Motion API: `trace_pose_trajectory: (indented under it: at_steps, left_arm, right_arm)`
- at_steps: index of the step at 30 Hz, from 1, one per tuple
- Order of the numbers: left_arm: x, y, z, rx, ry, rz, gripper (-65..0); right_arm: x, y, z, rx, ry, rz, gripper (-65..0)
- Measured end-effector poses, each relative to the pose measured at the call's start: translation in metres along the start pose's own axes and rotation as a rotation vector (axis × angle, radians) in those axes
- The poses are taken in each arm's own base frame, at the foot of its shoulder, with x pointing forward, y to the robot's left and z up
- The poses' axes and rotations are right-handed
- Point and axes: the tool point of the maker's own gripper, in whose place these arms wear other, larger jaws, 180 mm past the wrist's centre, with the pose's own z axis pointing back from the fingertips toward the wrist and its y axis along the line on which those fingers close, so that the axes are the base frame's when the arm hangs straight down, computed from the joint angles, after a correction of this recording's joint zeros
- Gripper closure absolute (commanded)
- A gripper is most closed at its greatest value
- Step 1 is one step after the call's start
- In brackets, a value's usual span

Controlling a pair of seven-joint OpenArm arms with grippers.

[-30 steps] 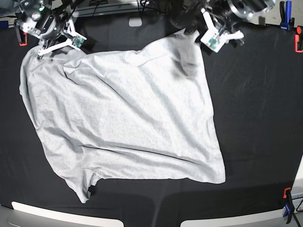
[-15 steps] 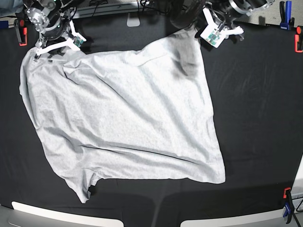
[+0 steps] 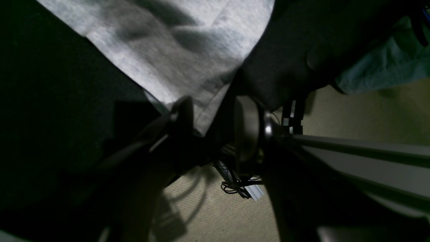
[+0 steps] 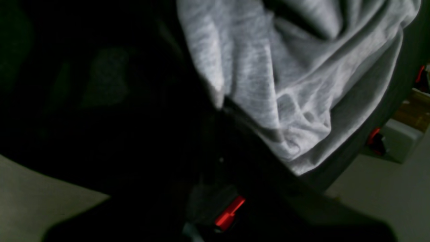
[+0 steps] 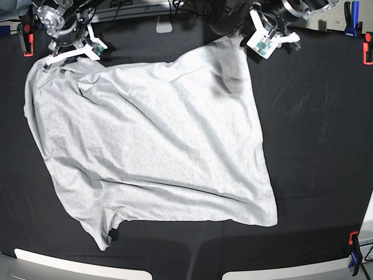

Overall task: Layout the t-shirt on the table in an organized manner, then fold the t-shirt properly
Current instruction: 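Grasp the shirt's shoulder edge with both grippers, then pull the shoulder edge with both grippers to straighten the shirt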

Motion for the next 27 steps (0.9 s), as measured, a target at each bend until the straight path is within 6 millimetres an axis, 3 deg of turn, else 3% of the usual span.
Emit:
trace_pose_trajectory:
  at_steps: [6,11,18,21,27]
  left_arm:
    - [0.0,0.0,0.0,0.0,0.0,0.0,-18.8]
    - [0.0,0.0,0.0,-0.002,0.003,0.001,-18.8]
    - [-0.003,-0.022,0.003,-0.114,0.01,0.118,-18.8]
    - [-0.007,-0.022,0.003,-0.105,0.023,0.11,-18.8]
    - [-0.015,-0.009,-0.001,0.003,0.063,-0.166,-18.8]
  right_arm:
    - [-0.01,0.0,0.017,-0.056,0.041,0.101,0.0]
    - [-0.054,-0.003,0.04,-0.099,0.157,0.245,0.0]
    - [-0.101,-0.02,0.064,-0.182,0.244,0.387,0.0]
    - [-0.107,-0.025,0.071,-0.21,0.251,0.455,0.0]
    - [-0.108,-0.022,0.072,-0.201,0.253,0.457,0.0]
